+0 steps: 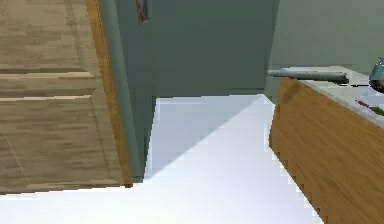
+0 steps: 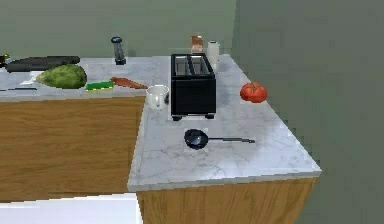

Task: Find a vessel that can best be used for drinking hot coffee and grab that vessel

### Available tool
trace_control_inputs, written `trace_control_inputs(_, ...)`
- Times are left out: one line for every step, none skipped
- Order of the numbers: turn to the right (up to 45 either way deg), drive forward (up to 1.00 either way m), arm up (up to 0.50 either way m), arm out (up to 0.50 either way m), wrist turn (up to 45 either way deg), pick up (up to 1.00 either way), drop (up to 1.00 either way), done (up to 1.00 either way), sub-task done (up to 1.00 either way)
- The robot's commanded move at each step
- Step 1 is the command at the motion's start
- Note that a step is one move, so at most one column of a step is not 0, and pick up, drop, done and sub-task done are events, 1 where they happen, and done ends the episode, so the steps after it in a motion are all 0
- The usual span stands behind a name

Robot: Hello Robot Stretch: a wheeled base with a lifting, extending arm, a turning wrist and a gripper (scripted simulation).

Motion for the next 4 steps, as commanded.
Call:
trace_control_inputs(0.0,0.0,0.38,0.0,0.0,0.0,0.0,0.0,0.0)
trace_control_inputs(0.0,0.0,0.0,0.5,0.0,0.0,0.0,0.0,0.0)
trace_control_inputs(0.0,0.0,0.0,0.0,45.0,0.0,0.0,0.0,0.0)
trace_control_inputs(0.0,0.0,0.0,0.0,45.0,0.0,0.0,0.0,0.0)
